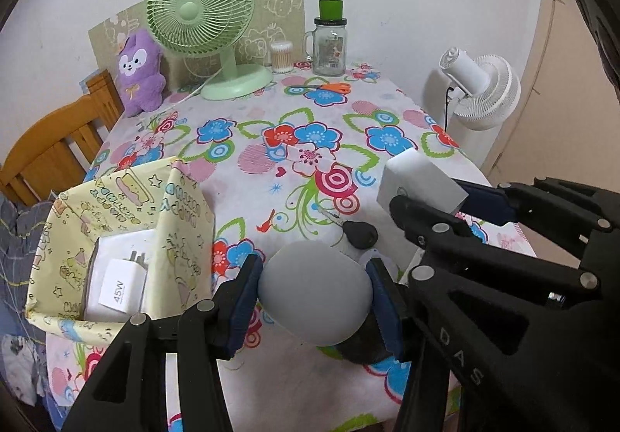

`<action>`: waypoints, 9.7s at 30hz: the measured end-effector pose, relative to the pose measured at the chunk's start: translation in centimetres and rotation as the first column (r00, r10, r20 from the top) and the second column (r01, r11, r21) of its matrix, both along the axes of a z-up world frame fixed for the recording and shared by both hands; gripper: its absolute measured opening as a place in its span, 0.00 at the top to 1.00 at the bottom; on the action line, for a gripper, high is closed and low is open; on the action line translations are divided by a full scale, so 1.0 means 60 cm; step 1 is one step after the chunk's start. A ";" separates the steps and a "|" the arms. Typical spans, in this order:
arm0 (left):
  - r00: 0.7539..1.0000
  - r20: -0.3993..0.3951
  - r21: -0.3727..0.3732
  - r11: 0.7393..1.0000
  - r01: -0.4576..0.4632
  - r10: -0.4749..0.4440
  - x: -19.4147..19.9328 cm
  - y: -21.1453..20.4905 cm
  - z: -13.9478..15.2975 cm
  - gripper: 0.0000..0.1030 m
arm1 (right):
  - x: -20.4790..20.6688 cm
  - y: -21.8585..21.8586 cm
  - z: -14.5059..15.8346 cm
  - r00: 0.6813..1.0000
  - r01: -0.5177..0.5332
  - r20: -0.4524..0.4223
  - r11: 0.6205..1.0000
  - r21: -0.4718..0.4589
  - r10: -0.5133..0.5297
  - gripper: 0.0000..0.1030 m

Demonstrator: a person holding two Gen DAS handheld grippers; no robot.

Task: Organize rigid objects
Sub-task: 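Lift the white oval object and charger cube and carry both toward the yellow box, then lower the oval object into the box and open the left gripper while the right releases the cube, then withdraw both open grippers from the box toward the white remote control, then grasp the black round disc with the left gripper while the right gripper approaches the remote, then grasp the white remote control with the right gripper while the left gripper holds the disc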

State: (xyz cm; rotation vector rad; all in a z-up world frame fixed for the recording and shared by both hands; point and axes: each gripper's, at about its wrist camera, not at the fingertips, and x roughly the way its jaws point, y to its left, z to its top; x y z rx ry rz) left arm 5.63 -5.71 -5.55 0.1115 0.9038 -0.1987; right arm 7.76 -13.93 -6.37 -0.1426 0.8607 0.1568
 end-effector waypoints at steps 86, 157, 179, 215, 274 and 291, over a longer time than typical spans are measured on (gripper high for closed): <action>0.970 -0.189 -0.030 0.987 -0.160 0.151 0.094 0.330 -0.045 0.16 | 0.139 0.345 -0.051 0.947 -0.243 -0.236 0.967 -0.077 0.219 0.71; 0.999 -0.031 0.067 0.998 0.023 -0.021 0.016 0.038 0.022 0.07 | 0.028 0.045 0.026 0.998 -0.031 -0.058 0.998 -0.051 0.028 0.18; 0.999 -0.038 0.053 0.998 0.040 -0.038 0.005 -0.041 -0.041 0.07 | 0.018 -0.045 -0.040 0.995 -0.044 -0.088 0.999 0.002 0.044 0.18; 0.988 -0.069 -0.032 0.990 0.134 -0.136 -0.009 -0.058 -0.122 0.06 | -0.001 -0.113 -0.140 0.986 0.080 -0.147 0.996 0.034 -0.074 0.18; 0.991 -0.084 -0.004 0.994 0.108 -0.108 0.029 -0.004 -0.148 0.29 | 0.075 -0.049 -0.156 0.940 0.313 -0.159 0.949 0.039 -0.303 0.33; 0.993 -0.087 -0.021 0.996 0.084 -0.085 0.030 -0.007 -0.143 0.30 | 0.057 -0.041 -0.149 0.977 0.181 -0.108 0.983 -0.041 -0.185 0.53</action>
